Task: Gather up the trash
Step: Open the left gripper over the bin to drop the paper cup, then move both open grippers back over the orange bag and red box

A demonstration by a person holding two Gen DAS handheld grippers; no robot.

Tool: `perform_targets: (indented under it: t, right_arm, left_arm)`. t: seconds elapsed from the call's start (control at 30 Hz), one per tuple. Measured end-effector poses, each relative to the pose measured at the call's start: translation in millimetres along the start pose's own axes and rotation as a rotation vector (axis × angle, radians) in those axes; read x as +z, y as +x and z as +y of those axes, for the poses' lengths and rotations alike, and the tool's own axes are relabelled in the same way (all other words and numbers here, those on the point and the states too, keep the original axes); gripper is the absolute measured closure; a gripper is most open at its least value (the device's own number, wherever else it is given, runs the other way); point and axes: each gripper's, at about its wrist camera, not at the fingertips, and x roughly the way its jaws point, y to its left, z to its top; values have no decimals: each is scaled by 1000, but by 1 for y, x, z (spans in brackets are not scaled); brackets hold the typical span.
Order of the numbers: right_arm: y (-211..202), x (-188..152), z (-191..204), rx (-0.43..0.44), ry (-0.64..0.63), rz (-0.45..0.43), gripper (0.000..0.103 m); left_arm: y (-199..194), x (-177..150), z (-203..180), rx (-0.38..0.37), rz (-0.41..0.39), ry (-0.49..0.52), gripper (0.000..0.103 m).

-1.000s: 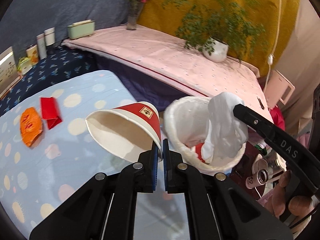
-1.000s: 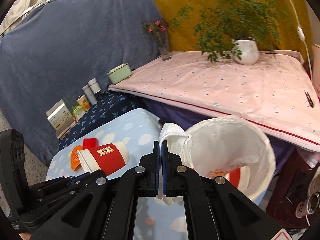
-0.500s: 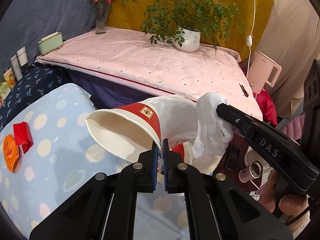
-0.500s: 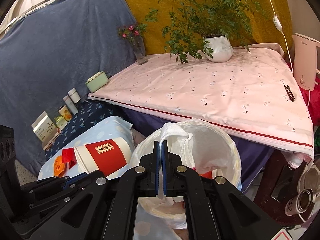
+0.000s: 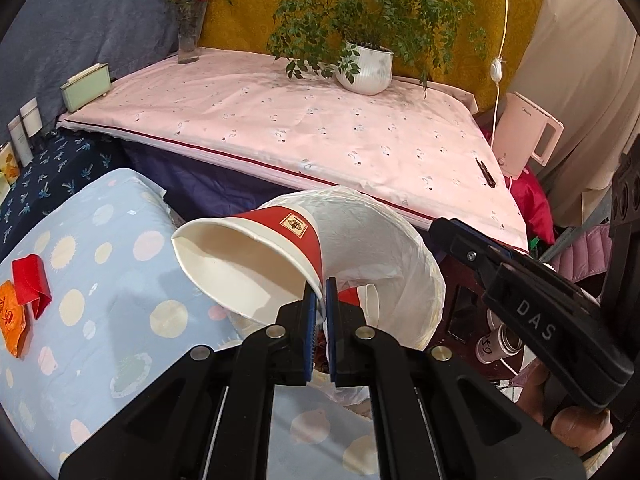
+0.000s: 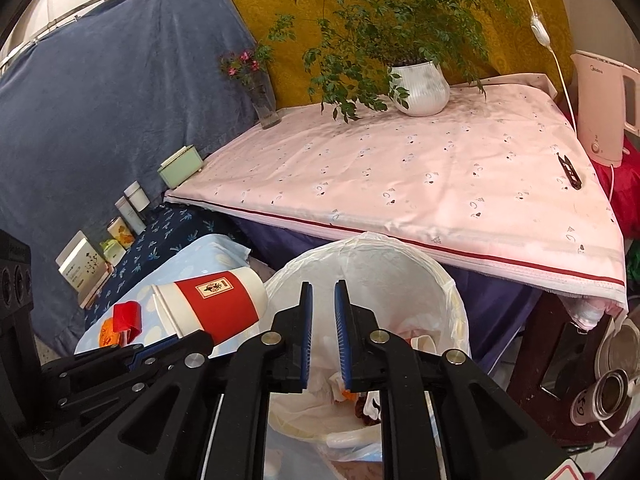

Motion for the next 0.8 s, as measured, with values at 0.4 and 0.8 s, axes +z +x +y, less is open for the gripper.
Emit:
perform_targets:
  t: [0.4, 0.8]
  right_arm:
    - [-13, -6, -11, -27, 18, -13, 71]
    - [-17, -9, 16, -6, -31, -10, 67]
  left_arm:
    - [9, 3, -7, 48, -45, -12, 42]
    - [-11, -5, 26, 100, -62, -93, 40]
